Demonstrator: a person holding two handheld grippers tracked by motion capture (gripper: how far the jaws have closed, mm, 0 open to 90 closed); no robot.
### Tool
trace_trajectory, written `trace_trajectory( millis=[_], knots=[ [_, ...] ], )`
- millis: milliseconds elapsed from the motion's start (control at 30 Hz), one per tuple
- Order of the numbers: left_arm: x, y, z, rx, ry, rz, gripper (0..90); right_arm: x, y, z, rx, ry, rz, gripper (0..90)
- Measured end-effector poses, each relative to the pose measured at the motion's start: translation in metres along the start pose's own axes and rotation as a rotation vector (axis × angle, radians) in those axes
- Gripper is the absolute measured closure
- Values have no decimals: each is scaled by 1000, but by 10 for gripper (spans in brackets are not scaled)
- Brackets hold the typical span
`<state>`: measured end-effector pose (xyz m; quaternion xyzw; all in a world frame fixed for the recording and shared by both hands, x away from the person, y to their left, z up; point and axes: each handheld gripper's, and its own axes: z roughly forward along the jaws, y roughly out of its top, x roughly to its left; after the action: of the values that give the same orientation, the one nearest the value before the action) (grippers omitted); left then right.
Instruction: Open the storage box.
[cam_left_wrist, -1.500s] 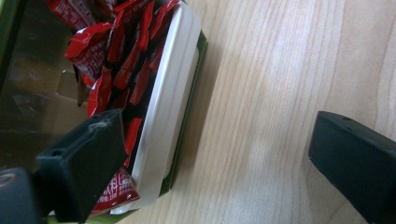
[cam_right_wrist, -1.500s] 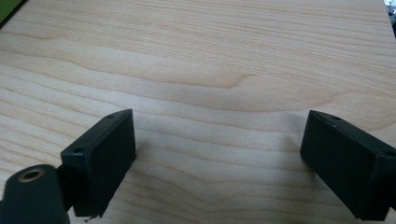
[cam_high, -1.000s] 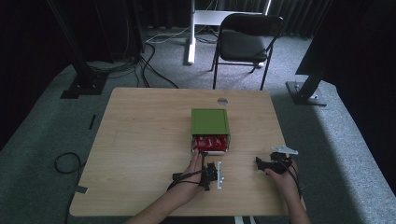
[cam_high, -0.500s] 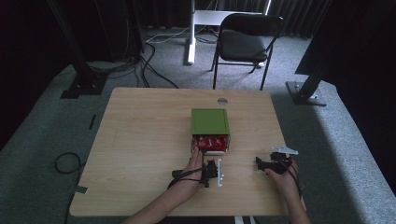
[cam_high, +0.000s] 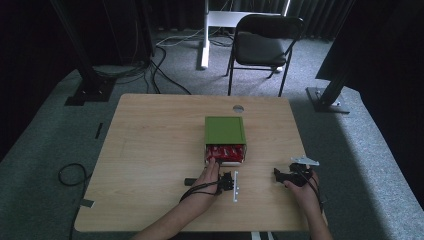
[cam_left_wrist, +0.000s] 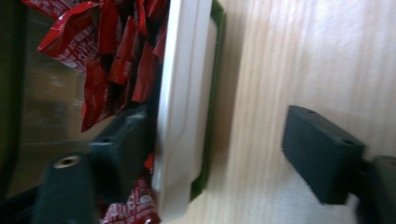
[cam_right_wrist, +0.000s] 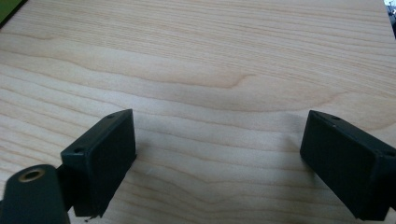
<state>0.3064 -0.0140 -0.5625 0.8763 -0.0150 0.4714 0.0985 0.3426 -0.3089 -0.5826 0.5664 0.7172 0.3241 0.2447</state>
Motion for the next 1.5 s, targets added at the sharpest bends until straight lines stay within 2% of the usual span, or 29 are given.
trace_trajectory(
  millis=[67,167,233,400,633,800,867,933,1300,1500],
  knots=[
    [0,-1,2,-3,19,11,380,0,0,0,0,0,0,99],
    [-2,-1,4,1,44,33,414,0,0,0,0,0,0,100],
    [-3,-2,6,2,49,32,423,0,0,0,0,0,0,100],
    [-5,0,10,36,94,75,509,0,0,0,0,0,0,100],
    [-2,0,11,38,126,94,655,0,0,0,0,0,1,100],
    [-4,0,12,34,159,112,700,0,0,0,0,0,0,100],
    [0,0,11,37,137,89,729,0,0,0,0,0,0,100],
    [2,1,10,40,124,90,736,0,0,0,0,0,0,100],
    [1,2,9,44,119,100,739,0,0,0,0,0,0,100],
    [1,3,4,47,103,99,740,0,0,0,0,0,0,100]
  ],
)
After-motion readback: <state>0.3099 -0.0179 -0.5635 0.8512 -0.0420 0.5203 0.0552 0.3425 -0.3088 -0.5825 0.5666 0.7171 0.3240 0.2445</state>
